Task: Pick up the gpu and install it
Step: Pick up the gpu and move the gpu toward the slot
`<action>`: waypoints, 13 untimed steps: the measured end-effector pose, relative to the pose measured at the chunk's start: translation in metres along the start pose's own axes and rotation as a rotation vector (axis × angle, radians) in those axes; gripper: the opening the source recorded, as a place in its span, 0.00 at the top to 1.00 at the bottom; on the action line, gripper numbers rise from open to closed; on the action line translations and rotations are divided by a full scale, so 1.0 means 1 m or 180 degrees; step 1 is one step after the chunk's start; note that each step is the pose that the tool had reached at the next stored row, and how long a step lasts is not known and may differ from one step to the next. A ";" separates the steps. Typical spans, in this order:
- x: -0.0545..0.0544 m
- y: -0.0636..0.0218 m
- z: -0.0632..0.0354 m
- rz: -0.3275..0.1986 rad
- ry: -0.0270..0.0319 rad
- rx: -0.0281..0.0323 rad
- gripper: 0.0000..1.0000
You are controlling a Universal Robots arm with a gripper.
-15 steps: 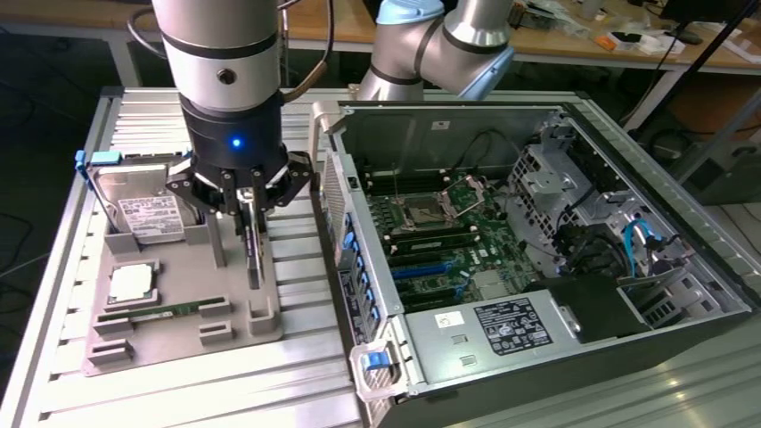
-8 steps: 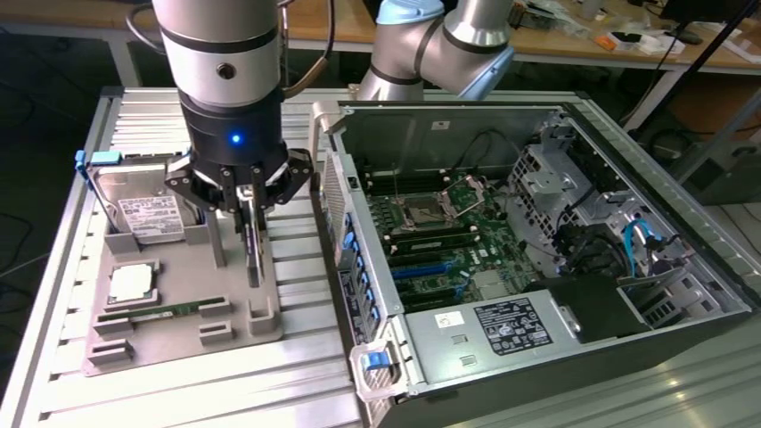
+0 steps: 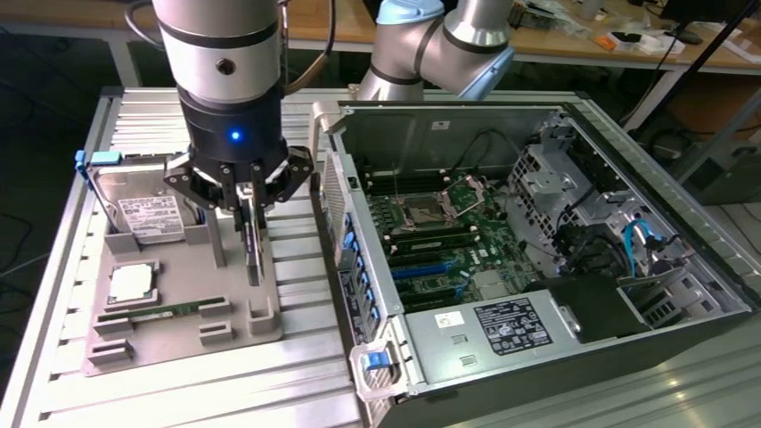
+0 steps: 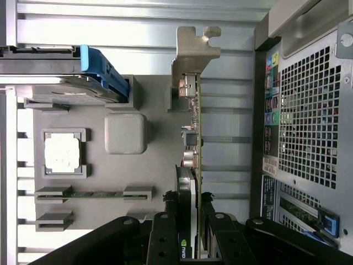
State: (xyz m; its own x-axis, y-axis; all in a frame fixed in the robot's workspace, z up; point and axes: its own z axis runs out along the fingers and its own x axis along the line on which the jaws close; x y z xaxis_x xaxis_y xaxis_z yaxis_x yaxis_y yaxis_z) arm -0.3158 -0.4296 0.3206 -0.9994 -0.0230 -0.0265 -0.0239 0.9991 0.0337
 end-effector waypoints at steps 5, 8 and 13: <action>0.000 0.0001 -0.0014 0.0000 0.0000 0.0000 0.73; 0.000 0.0001 -0.0035 0.0000 0.0000 0.0000 0.73; 0.000 0.0001 -0.0040 0.0000 0.0000 0.0000 0.73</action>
State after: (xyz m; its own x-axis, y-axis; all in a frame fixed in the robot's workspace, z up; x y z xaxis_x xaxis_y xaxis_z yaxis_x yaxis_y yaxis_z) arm -0.3158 -0.4296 0.3246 -0.9994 -0.0230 -0.0265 -0.0239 0.9991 0.0338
